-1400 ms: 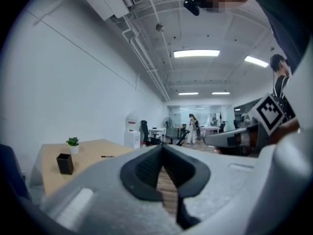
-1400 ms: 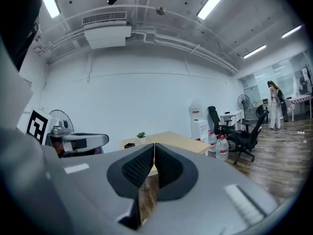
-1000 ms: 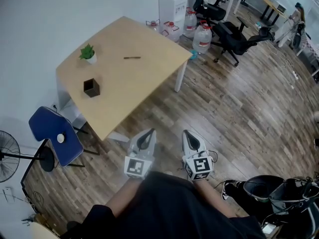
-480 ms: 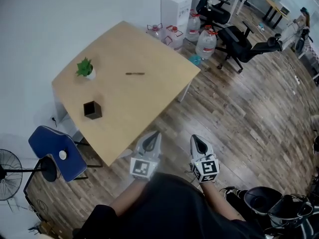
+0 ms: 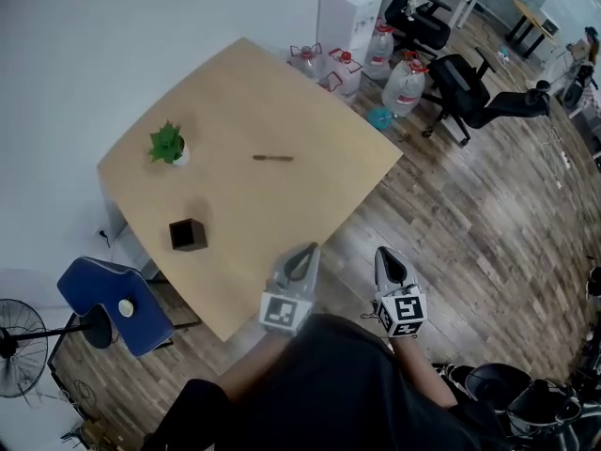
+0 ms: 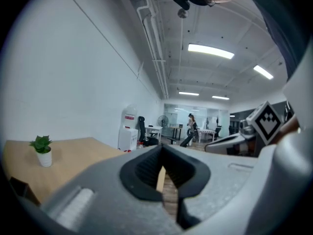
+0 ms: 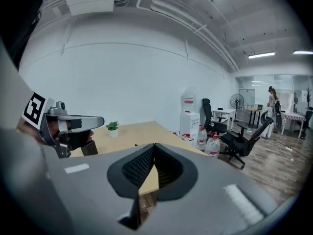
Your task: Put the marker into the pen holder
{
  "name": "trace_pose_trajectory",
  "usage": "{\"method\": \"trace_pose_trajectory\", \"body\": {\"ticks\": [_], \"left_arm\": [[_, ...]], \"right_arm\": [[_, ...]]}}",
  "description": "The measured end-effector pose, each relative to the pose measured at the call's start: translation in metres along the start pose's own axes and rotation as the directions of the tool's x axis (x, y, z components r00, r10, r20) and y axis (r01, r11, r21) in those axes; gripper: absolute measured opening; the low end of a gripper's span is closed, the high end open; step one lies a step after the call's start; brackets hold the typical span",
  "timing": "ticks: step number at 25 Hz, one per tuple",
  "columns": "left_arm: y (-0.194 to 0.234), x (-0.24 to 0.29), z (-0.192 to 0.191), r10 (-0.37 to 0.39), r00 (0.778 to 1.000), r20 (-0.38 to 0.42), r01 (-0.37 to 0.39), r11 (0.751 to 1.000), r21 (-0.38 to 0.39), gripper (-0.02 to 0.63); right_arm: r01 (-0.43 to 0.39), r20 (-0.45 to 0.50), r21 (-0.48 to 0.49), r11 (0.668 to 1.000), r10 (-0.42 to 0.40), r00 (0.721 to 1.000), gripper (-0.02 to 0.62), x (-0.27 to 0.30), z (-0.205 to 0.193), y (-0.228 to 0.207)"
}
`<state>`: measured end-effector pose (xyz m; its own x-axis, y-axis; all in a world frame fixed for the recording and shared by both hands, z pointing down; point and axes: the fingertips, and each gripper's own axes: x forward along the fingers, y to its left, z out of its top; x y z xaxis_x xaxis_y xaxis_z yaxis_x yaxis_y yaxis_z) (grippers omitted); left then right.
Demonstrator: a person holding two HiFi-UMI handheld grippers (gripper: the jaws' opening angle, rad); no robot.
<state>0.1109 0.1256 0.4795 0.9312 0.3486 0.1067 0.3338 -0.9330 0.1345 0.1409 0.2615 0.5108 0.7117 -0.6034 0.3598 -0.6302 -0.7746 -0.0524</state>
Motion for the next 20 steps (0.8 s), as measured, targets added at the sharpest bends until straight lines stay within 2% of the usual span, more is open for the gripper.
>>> {"method": "trace_pose_trajectory", "body": {"ticks": [5,12,16,20], "left_arm": [[0.047,0.022,0.007,-0.006,1.000,0.019,0.007,1.000,-0.030,0.002],[0.083,0.042,0.002,0.028,0.999,0.020,-0.027,0.999,-0.032,0.002],[0.103,0.048,-0.001,0.098,0.995,0.006,-0.098,0.995,-0.028,0.002],[0.125,0.068,0.000,0.199,0.980,-0.008,-0.200,0.979,-0.032,0.002]], "right_arm": [[0.012,-0.014,-0.029,1.000,-0.013,1.000,0.003,0.051,0.020,0.009],[-0.009,-0.059,-0.029,1.000,0.007,0.998,0.003,0.090,0.019,0.000],[-0.041,-0.072,-0.018,0.999,0.039,0.997,0.003,0.124,0.020,-0.012],[-0.146,-0.058,-0.026,0.989,0.144,0.988,0.003,0.175,0.032,-0.023]]}}
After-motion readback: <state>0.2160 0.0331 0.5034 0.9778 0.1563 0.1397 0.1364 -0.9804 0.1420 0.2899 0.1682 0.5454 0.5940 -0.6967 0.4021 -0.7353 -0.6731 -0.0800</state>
